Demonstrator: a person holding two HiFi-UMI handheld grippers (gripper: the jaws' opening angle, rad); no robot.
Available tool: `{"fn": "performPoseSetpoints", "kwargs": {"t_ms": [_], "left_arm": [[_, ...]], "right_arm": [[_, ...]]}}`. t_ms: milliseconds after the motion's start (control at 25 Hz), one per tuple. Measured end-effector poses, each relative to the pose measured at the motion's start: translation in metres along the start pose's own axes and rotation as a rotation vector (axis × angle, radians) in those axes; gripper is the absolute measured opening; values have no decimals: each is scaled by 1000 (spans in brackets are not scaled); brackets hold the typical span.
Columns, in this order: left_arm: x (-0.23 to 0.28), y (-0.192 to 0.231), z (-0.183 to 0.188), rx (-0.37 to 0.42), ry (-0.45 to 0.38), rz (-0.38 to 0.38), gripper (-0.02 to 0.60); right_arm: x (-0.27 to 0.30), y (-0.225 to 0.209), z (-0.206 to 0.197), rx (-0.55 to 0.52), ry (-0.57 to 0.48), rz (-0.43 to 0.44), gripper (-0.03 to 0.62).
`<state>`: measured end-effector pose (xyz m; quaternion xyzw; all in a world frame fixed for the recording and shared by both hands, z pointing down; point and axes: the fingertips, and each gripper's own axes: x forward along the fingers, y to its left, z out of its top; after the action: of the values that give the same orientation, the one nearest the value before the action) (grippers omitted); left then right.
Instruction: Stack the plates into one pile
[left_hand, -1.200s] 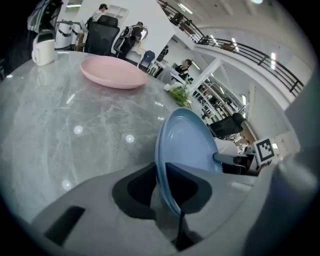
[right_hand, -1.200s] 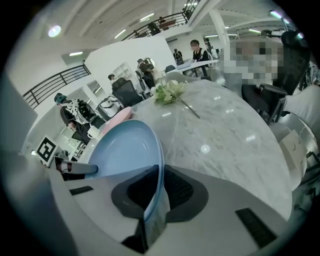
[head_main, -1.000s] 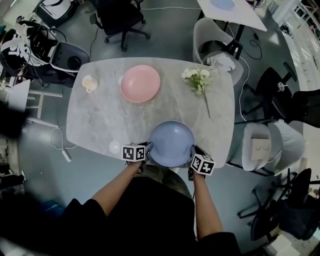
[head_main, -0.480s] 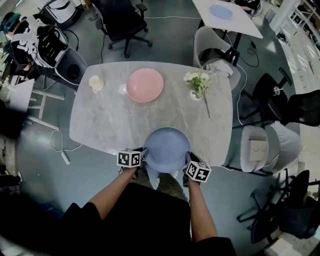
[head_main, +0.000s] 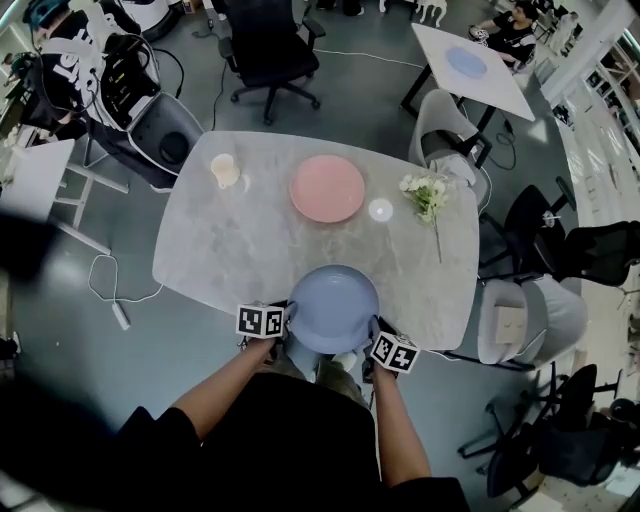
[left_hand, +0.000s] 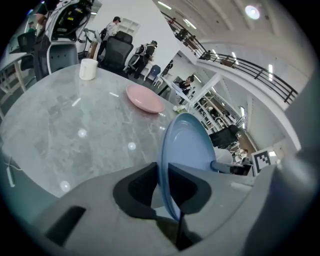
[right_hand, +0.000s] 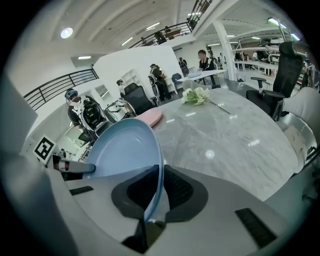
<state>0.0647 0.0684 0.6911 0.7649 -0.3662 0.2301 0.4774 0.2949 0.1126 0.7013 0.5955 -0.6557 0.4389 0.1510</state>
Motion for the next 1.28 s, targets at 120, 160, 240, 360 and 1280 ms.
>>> {"fn": "performPoseSetpoints", "kwargs": {"t_ms": [120,160,240,360,1280], "left_arm": [[-11,28,31,31,11,7,60],[-11,35,40,37,19,9,60],[-10,44,58,45,36,5,61],[-9,60,88,75,56,-7,61],[77,101,215,60,40,49,61]], "right_arm": [[18,32,17,32,-5,-5,37],[24,38,23,45,-3,-12,37],[35,47,32,75,2,-29,35],[51,64,46,99,-10,-45,35],[172,49,169,13,54,-23,37]]}}
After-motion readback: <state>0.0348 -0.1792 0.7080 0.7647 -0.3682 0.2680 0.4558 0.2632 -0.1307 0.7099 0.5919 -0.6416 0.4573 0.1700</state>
